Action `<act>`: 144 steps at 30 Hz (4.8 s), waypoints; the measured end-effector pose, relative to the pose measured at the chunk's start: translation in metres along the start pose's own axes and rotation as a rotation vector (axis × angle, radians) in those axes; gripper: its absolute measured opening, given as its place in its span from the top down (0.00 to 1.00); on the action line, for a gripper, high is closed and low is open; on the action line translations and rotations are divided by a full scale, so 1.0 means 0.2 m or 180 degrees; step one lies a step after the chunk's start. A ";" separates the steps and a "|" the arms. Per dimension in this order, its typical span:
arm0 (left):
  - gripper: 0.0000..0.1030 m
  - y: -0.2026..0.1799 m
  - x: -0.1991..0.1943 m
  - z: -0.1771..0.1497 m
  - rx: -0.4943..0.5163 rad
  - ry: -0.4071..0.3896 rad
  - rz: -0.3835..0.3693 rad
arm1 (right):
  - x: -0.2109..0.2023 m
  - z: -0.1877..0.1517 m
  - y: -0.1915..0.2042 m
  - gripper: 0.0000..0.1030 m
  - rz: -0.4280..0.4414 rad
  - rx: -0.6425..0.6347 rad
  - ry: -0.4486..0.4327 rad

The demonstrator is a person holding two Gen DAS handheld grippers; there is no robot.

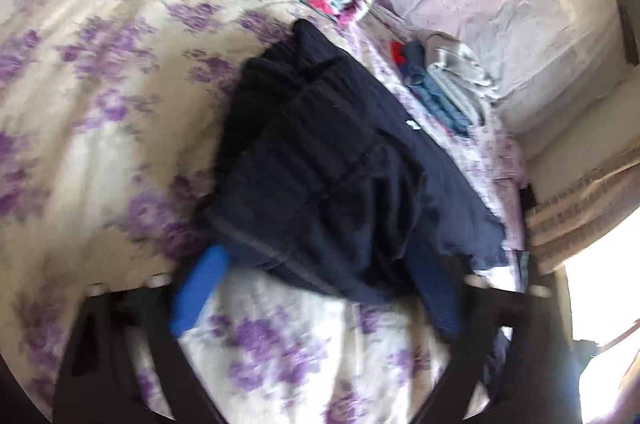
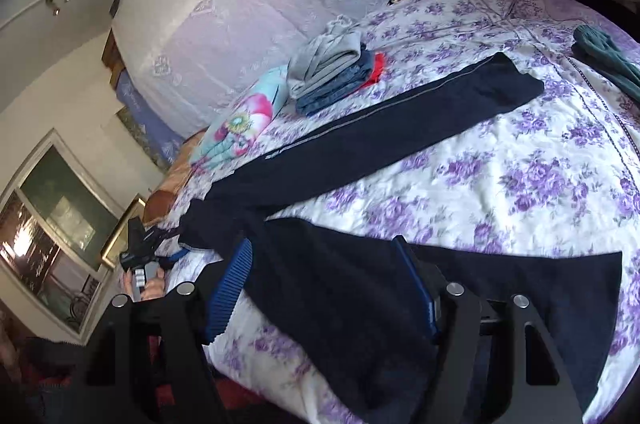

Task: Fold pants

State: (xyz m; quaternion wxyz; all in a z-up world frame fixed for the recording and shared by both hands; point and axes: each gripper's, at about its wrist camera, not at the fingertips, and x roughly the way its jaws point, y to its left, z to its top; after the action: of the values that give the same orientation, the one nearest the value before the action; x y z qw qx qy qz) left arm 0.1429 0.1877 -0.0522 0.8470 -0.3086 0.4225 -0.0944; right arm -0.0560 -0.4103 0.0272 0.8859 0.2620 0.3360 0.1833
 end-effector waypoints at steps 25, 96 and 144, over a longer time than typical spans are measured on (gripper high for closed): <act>0.74 0.15 -0.06 -0.03 -0.0272 0.0008 -0.0026 | -0.30 -0.47 -0.54 0.29 -0.0148 0.0030 0.0966; 0.44 0.03 -0.04 -0.08 -0.0012 -0.0036 0.0208 | 0.17 0.48 -0.95 0.43 -0.0583 0.1381 -0.0717; 0.90 0.03 -0.58 -0.02 -0.0597 -0.0082 -0.0751 | -0.34 0.15 -0.64 0.88 -0.0071 0.1084 -0.0825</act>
State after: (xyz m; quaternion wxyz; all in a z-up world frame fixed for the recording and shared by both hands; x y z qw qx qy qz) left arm 0.0670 0.2387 0.0182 0.8029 -0.4350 0.3793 -0.1495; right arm -0.0640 -0.5560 0.0043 0.8667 0.4256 0.2481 0.0788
